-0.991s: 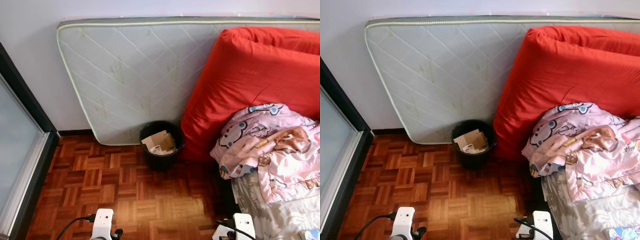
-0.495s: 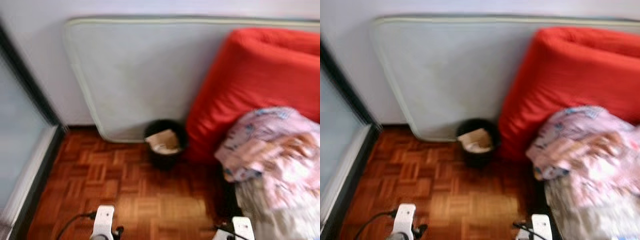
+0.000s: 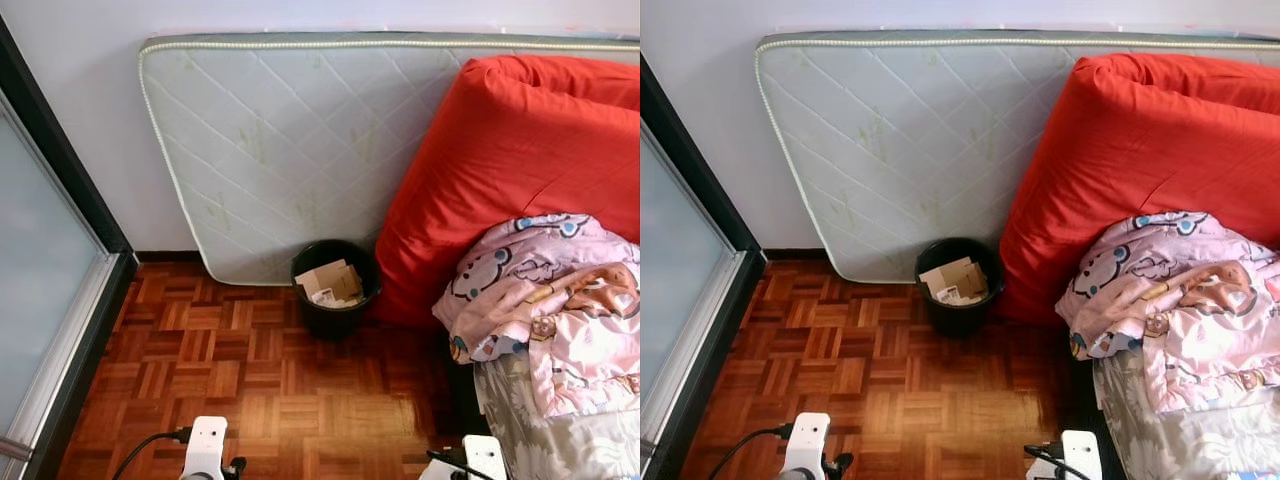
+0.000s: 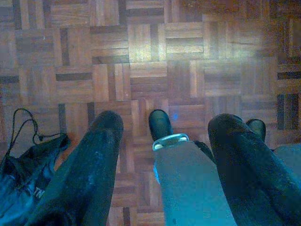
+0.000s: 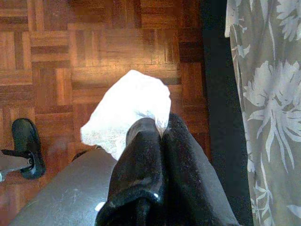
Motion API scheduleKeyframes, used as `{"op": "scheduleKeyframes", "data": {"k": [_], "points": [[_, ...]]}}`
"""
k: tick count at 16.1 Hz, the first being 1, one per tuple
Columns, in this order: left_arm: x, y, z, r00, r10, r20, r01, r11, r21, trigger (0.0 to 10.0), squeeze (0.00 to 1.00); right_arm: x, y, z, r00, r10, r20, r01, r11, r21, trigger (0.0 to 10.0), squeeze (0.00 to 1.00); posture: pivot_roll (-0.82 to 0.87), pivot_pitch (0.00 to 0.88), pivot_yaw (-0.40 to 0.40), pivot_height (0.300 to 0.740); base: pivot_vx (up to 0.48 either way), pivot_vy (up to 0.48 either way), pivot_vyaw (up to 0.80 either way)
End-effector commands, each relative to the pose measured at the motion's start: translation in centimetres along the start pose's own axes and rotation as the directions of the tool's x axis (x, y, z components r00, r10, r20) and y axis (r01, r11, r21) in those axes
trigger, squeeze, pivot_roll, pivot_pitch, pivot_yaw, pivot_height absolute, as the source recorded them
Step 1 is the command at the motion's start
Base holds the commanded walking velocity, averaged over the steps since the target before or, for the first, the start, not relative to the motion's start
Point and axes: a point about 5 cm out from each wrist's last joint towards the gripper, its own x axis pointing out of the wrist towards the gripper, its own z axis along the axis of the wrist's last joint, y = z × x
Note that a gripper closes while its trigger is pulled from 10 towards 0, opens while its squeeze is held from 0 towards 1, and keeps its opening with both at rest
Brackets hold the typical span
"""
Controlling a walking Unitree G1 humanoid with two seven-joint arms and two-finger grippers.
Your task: Clean up the room
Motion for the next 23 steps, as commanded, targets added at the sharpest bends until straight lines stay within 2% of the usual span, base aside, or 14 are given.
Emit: {"op": "scheduleKeyframes", "data": {"k": [1,4,14,18,21,23], "points": [[-0.07,0.10,-0.52,1.000,0.005,-0.028,-0.005,1.000,0.006,10.0,0.00,-0.03,-0.05,-0.11,1.000,-0.002,-0.003,0.002,1.000,-0.020,10.0,0.00,-0.07,0.055,-0.034,0.740,0.000,0.000,0.00],[-0.08,0.12,-0.52,1.000,0.008,-0.027,-0.008,1.000,0.006,10.0,0.00,-0.03,0.03,-0.06,1.000,-0.001,0.003,0.001,1.000,-0.027,10.0,0.00,-0.07,0.055,-0.034,0.740,0.000,0.000,0.53],[-0.07,0.15,-0.52,0.999,0.010,-0.032,-0.009,1.000,0.013,10.0,0.00,0.01,0.21,0.00,1.000,0.002,0.003,-0.002,1.000,-0.001,10.0,0.00,-0.07,0.055,-0.033,0.740,0.000,0.000,0.00],[-0.07,0.18,-0.52,0.999,0.011,-0.033,-0.010,1.000,0.018,10.0,0.00,0.01,0.25,0.00,1.000,0.005,0.002,-0.005,1.000,-0.030,10.0,0.00,-0.07,0.056,-0.033,0.740,0.246,0.000,0.15],[-0.07,0.20,-0.53,0.999,0.010,-0.035,-0.010,1.000,0.020,10.0,0.00,0.00,0.27,-0.02,1.000,0.003,0.004,-0.003,1.000,-0.025,10.0,0.00,-0.07,0.055,-0.033,0.740,0.255,0.000,0.74],[-0.07,0.20,-0.53,0.999,0.010,-0.035,-0.010,1.000,0.021,10.0,0.00,0.02,0.26,0.01,1.000,0.000,0.004,0.000,1.000,-0.003,10.0,0.00,-0.07,0.055,-0.033,0.740,0.257,0.000,0.00]]}}
